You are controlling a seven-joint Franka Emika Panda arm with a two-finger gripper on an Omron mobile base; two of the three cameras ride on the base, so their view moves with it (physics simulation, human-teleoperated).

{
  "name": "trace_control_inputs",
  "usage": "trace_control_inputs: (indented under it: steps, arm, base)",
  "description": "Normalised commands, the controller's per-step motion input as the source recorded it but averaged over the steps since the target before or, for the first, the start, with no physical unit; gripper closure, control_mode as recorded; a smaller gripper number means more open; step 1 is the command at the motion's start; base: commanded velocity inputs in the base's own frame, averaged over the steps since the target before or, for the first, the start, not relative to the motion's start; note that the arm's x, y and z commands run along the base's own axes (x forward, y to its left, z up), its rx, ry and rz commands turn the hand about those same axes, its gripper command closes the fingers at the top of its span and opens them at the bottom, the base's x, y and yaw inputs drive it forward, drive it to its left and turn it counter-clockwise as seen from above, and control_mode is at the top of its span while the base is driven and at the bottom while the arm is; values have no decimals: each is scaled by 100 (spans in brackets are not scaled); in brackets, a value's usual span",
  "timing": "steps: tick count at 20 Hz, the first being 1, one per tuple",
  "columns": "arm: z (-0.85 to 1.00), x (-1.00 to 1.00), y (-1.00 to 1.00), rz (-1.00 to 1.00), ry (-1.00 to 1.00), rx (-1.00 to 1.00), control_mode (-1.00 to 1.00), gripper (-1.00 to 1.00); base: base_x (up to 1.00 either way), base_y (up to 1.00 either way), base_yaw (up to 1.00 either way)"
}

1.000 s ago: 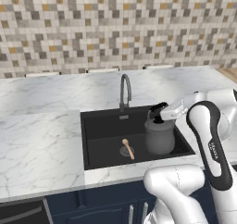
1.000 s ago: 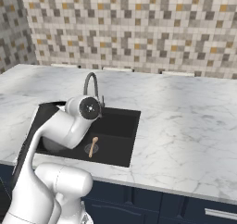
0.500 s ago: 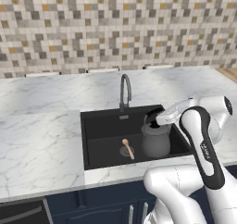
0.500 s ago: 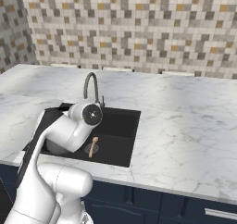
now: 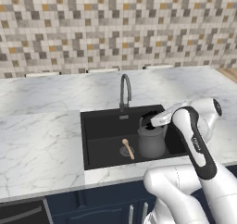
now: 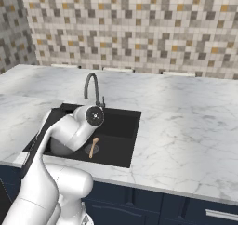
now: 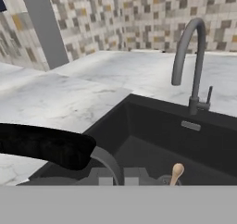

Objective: Open the cabinet, pick the kettle from the cabinet, and place it in the sink.

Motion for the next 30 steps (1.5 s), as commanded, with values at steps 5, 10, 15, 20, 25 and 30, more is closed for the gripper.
trace_control_inputs:
  steps: [5,10,15,20,25,30]
  arm:
    - [-24,28,0,0,7,0,-100,100]
    - [-19,26,0,0,1,0,-100,100]
    - [-16,22,0,0,0,0,-100,100]
    - [-17,17,0,0,0,0,-100,100]
    - [-16,15,0,0,0,0,-100,100]
    - [-20,11,0,0,0,0,-100,100]
  base:
    - [0,0,0]
    - [0,0,0]
    - [0,0,0]
    - [0,0,0]
    - [0,0,0]
    - [0,0,0]
